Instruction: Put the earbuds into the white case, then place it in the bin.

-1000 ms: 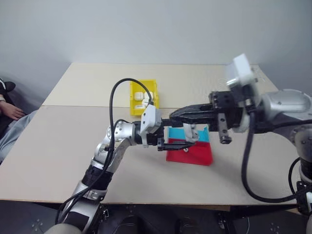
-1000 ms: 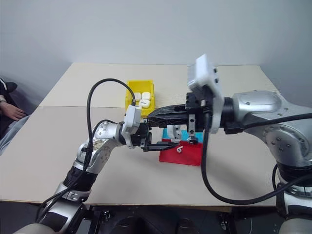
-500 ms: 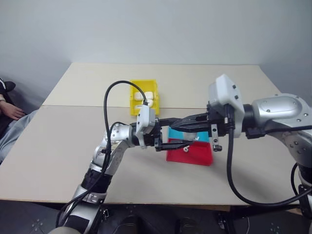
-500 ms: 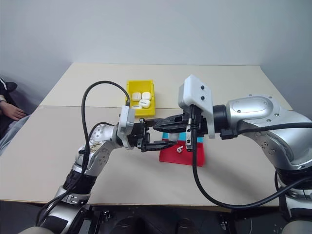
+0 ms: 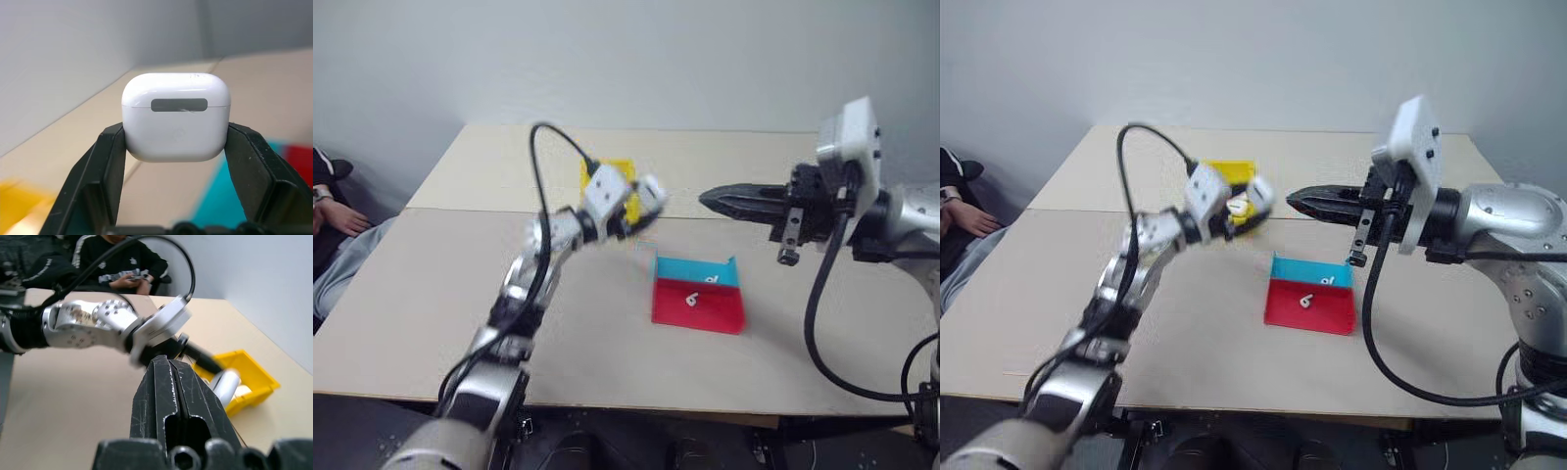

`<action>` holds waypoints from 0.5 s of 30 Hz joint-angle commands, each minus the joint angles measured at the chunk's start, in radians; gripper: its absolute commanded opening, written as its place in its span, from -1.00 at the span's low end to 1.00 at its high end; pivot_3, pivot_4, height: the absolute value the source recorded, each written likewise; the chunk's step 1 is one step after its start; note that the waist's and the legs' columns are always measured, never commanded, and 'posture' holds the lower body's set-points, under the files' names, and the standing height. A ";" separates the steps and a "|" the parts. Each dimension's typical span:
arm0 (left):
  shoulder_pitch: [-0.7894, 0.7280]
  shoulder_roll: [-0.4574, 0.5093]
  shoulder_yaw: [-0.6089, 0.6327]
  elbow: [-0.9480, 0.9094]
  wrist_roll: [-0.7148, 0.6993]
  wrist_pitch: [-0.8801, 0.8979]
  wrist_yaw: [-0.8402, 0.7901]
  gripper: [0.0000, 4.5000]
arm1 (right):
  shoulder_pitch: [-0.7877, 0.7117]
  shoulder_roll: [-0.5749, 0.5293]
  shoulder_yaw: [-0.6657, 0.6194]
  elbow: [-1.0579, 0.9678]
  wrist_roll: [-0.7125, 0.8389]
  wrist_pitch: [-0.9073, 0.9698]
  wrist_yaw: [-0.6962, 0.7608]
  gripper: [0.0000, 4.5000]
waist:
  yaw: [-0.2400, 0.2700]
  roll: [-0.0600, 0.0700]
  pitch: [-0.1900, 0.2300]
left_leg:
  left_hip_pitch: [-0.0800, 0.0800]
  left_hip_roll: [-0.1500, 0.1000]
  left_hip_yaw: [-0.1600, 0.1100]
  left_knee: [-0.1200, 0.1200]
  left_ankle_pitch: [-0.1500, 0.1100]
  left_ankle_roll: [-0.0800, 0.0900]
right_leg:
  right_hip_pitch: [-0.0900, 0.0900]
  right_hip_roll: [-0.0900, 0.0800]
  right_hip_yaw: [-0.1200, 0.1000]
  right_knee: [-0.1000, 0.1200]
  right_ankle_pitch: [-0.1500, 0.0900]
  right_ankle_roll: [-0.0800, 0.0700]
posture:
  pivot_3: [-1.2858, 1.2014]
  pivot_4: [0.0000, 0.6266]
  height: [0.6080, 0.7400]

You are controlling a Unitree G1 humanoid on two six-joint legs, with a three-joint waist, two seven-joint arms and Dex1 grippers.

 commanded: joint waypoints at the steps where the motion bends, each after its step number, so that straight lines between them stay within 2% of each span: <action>1: -0.069 -0.027 0.028 0.145 0.049 -0.032 0.138 0.22 | 0.026 0.016 -0.037 -0.053 0.011 -0.004 -0.053 -0.99 | -0.006 0.000 0.000 | 0.000 0.000 0.000 0.000 0.000 0.001 | 0.000 0.000 0.001 0.001 0.000 0.000 | 0.03 -0.52 1.00; 4: -0.163 -0.052 0.007 0.350 0.128 -0.052 0.277 0.22 | 0.049 0.025 -0.021 -0.069 0.002 0.001 -0.086 -0.99 | -0.006 -0.001 0.000 | -0.002 -0.001 0.002 0.000 0.000 0.000 | -0.001 0.000 0.000 0.001 0.000 0.001 | 0.03 -0.52 1.00; 7: -0.238 -0.078 0.013 0.529 0.150 -0.049 0.346 0.22 | 0.062 0.030 -0.012 -0.075 0.002 0.008 -0.108 -0.99 | -0.007 -0.003 0.002 | -0.002 -0.001 0.003 0.000 0.000 0.001 | -0.001 -0.001 0.000 -0.001 0.000 0.002 | 0.03 -0.52 1.00; 12: -0.302 -0.098 0.016 0.692 0.177 -0.130 0.415 0.22 | 0.096 0.015 -0.011 -0.093 -0.007 0.012 -0.123 -0.99 | -0.011 -0.003 0.002 | -0.002 -0.001 0.002 0.000 0.000 0.001 | -0.001 -0.001 0.000 -0.001 0.000 0.002 | 0.03 -0.52 1.00; 15: -0.325 -0.107 0.029 0.734 0.165 -0.102 0.395 0.71 | 0.107 0.013 -0.020 -0.100 0.001 0.017 -0.132 -1.00 | -0.012 -0.003 0.002 | -0.002 -0.001 0.002 0.000 0.000 0.001 | -0.001 -0.001 0.000 -0.001 0.000 0.002 | 0.03 -0.52 1.00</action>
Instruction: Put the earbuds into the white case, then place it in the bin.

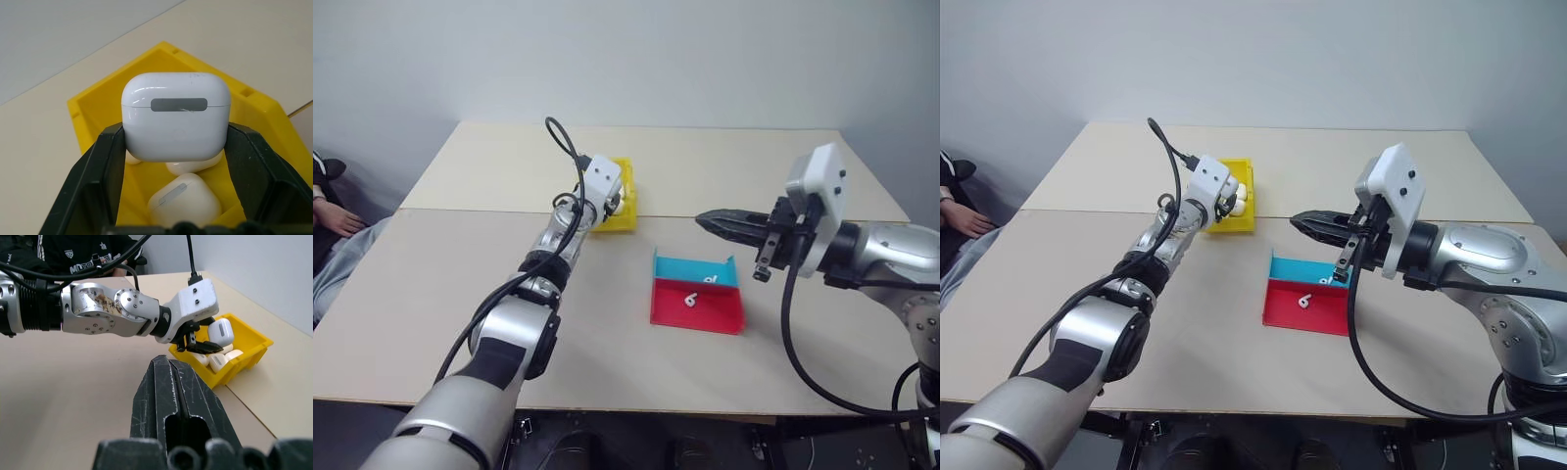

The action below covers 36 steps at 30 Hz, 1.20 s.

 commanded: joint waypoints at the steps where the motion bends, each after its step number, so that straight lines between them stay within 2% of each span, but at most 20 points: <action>1: -0.047 -0.008 0.012 0.011 0.008 -0.025 0.005 0.77 | 0.004 -0.018 -0.033 -0.039 0.004 0.004 -0.016 -1.00 | -0.001 0.000 0.000 | 0.000 0.000 0.000 0.000 0.000 0.000 | 0.000 0.000 0.000 0.000 0.000 0.000 | 0.03 -0.52 1.00; 2: -0.047 -0.007 0.010 0.009 0.010 -0.038 0.007 0.91 | 0.007 -0.021 -0.033 -0.041 0.001 0.004 -0.017 -1.00 | -0.001 0.000 0.000 | 0.000 0.000 0.000 0.000 0.000 0.000 | 0.000 0.000 0.000 0.000 0.000 0.000 | 0.03 -0.52 1.00; 3: -0.047 -0.006 0.010 0.007 0.012 -0.045 0.009 0.97 | 0.010 -0.022 -0.032 -0.042 0.000 0.004 -0.018 -1.00 | -0.001 0.000 0.000 | 0.000 0.000 0.000 0.000 0.000 0.000 | 0.000 0.000 0.000 0.000 0.000 0.000 | 0.03 -0.52 1.00; 5: -0.026 0.007 0.040 -0.043 -0.034 -0.071 -0.077 0.97 | 0.018 -0.025 -0.030 -0.045 -0.006 -0.003 -0.017 -1.00 | -0.001 0.000 0.000 | 0.000 0.000 0.000 0.000 0.000 0.000 | 0.000 0.000 0.000 0.001 0.000 0.000 | 0.03 -0.52 1.00; 8: -0.004 0.032 0.056 -0.113 -0.068 0.011 -0.193 0.97 | 0.024 -0.028 -0.033 -0.039 -0.011 -0.007 -0.011 -1.00 | -0.003 0.000 0.000 | 0.000 0.000 0.000 0.000 0.000 0.000 | 0.000 0.000 0.000 0.001 0.000 0.000 | 0.03 -0.52 1.00; 10: 0.098 0.081 0.137 -0.363 -0.260 0.173 -0.447 0.97 | 0.042 -0.048 -0.041 -0.031 -0.028 -0.021 0.019 -1.00 | -0.007 0.000 0.000 | 0.000 0.000 0.000 0.000 0.000 -0.001 | -0.001 0.000 0.000 0.001 0.000 0.000 | 0.03 -0.52 1.00; 11: 0.183 0.118 0.161 -0.543 -0.355 0.249 -0.558 0.97 | 0.060 -0.067 -0.047 -0.026 -0.044 -0.035 0.045 -1.00 | -0.012 0.001 0.000 | 0.001 0.000 0.001 0.000 0.001 -0.001 | -0.001 0.000 0.001 0.002 0.000 0.000 | 0.03 -0.52 1.00; 14: 0.435 0.267 0.165 -0.997 -0.504 0.402 -0.745 0.97 | 0.151 -0.147 -0.074 0.007 -0.119 -0.111 0.157 -1.00 | -0.035 0.001 0.000 | 0.002 0.002 -0.001 -0.002 0.005 -0.009 | -0.002 0.000 0.005 0.005 0.000 0.000 | 0.03 -0.52 1.00; 16: 0.544 0.368 0.161 -1.158 -0.531 0.486 -0.781 0.97 | 0.219 -0.198 -0.085 0.037 -0.188 -0.190 0.232 -1.00 | -0.032 0.001 0.000 | 0.002 0.002 -0.002 -0.003 0.006 -0.010 | -0.003 0.001 0.006 0.005 0.000 0.000 | 0.03 -0.52 1.00; 18: 0.609 0.447 0.169 -1.244 -0.556 0.576 -0.789 0.97 | 0.281 -0.235 -0.094 0.068 -0.259 -0.278 0.295 -1.00 | -0.022 0.001 0.000 | 0.003 0.002 -0.001 -0.001 0.006 -0.010 | -0.002 0.000 0.006 0.003 0.000 0.000 | 0.03 -0.52 1.00; 20: 0.701 0.519 0.244 -1.329 -0.612 0.632 -0.797 0.97 | 0.365 -0.268 -0.126 0.116 -0.326 -0.391 0.388 -1.00 | -0.008 0.001 0.000 | 0.003 0.001 0.001 -0.001 0.001 -0.002 | -0.001 0.000 0.004 0.003 0.000 0.000 | 0.03 -0.52 1.00; 24: 0.895 0.624 0.385 -1.491 -0.718 0.621 -0.899 0.97 | 0.498 -0.268 -0.218 0.201 -0.406 -0.634 0.553 -1.00 | -0.003 0.001 0.000 | 0.010 0.002 -0.001 -0.002 0.001 -0.002 | 0.005 0.000 0.004 0.003 -0.001 0.001 | 0.03 -0.52 1.00; 29: 1.094 0.695 0.540 -1.660 -0.871 0.648 -0.989 0.97 | 0.582 -0.248 -0.298 0.314 -0.450 -0.853 0.679 -1.00 | -0.003 0.001 0.000 | 0.010 0.002 -0.002 -0.003 0.002 -0.004 | 0.004 0.000 0.007 0.003 -0.001 0.000 | 0.03 -0.52 1.00; 36: 1.210 0.710 0.645 -1.770 -1.026 0.672 -0.973 0.97 | 0.550 -0.260 -0.260 0.389 -0.458 -0.903 0.709 -1.00 | -0.003 0.001 0.000 | 0.018 0.002 -0.002 -0.005 0.001 -0.003 | 0.009 0.000 0.007 0.003 -0.003 -0.001 | 0.03 -0.52 1.00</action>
